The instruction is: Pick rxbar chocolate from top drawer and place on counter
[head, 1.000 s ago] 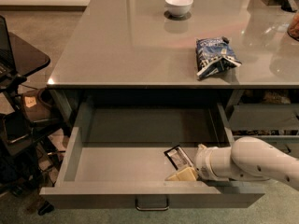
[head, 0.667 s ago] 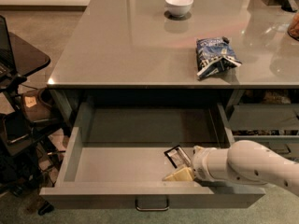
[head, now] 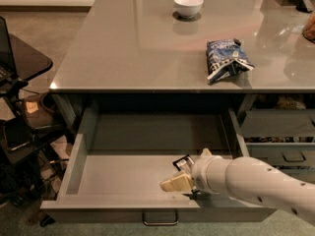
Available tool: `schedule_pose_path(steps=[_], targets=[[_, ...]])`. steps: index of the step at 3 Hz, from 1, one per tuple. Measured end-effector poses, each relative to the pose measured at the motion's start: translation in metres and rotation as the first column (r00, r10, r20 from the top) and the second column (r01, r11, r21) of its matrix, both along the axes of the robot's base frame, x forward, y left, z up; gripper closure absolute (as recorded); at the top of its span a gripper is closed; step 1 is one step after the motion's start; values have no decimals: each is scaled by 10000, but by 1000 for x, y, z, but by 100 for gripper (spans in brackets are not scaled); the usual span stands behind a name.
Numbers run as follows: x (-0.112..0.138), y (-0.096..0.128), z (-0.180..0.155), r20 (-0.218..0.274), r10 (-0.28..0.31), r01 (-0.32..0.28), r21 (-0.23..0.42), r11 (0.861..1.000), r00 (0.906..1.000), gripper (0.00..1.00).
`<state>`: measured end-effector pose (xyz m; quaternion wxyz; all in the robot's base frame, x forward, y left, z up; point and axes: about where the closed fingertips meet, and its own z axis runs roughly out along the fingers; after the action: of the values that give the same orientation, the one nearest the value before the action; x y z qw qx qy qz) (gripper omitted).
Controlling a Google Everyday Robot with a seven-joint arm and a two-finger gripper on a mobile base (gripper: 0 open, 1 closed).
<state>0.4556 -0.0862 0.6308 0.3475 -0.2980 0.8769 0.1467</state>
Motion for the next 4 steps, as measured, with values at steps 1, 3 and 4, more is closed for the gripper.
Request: schedule_pose_path(steps=[1,3,4], targets=[[20,28,4,-35,17,-16,136,9999,10000,0],[48,12,-12,39,-611,610,287,9977,9981,0],[48,12,-12,39,-611,609,287,9977,9981,0]])
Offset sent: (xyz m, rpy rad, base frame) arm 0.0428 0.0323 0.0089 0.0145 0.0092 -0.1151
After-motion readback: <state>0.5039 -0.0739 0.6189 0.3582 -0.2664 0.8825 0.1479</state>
